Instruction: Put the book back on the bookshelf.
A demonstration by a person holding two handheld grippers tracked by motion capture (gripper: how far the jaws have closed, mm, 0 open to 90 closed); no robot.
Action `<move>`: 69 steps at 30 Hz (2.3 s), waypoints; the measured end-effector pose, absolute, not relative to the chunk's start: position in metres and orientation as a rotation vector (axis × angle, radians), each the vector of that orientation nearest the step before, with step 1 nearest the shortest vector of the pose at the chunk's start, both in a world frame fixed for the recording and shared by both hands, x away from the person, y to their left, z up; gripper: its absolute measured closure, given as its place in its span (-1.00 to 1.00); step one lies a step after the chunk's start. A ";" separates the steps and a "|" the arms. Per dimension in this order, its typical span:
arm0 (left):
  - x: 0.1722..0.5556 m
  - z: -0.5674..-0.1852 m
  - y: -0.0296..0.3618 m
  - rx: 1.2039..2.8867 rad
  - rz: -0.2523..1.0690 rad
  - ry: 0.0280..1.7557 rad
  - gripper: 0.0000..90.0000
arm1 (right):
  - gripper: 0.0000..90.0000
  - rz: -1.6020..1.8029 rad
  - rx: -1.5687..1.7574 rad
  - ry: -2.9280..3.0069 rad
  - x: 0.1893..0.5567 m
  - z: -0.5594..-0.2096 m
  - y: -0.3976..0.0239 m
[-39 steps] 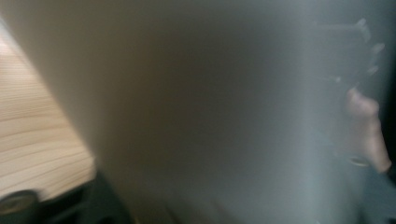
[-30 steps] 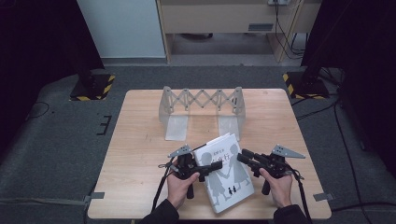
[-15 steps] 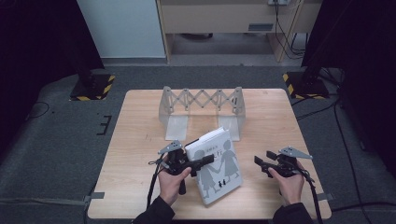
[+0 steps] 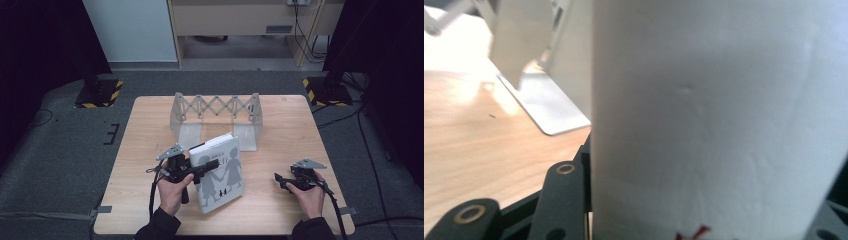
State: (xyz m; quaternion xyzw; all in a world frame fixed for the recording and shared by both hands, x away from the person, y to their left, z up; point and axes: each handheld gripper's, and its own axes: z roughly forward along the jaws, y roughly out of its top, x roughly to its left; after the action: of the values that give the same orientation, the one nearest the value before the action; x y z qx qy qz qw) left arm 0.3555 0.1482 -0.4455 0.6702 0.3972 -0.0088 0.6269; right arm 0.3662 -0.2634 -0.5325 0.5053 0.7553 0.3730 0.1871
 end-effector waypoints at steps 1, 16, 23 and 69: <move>0.356 -0.444 0.151 1.534 -0.010 0.915 0.13 | -0.48 1.035 1.419 2.133 0.366 -0.533 -0.264; 0.357 -0.418 0.192 1.446 0.092 0.959 0.13 | -0.71 0.937 1.367 2.161 0.367 -0.538 -0.257; 0.359 -0.409 0.213 1.443 0.182 0.998 0.13 | -0.80 0.936 1.354 2.179 0.368 -0.539 -0.256; 0.465 -0.421 0.193 1.455 0.616 1.159 0.14 | -0.86 0.932 1.348 2.196 0.369 -0.539 -0.255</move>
State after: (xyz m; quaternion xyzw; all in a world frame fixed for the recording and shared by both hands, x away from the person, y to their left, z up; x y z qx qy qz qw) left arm 0.4648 0.1927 -0.4209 0.6164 0.4913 0.2612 0.5572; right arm 0.3690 -0.2551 -0.5387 0.4821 0.7854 0.3332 0.1992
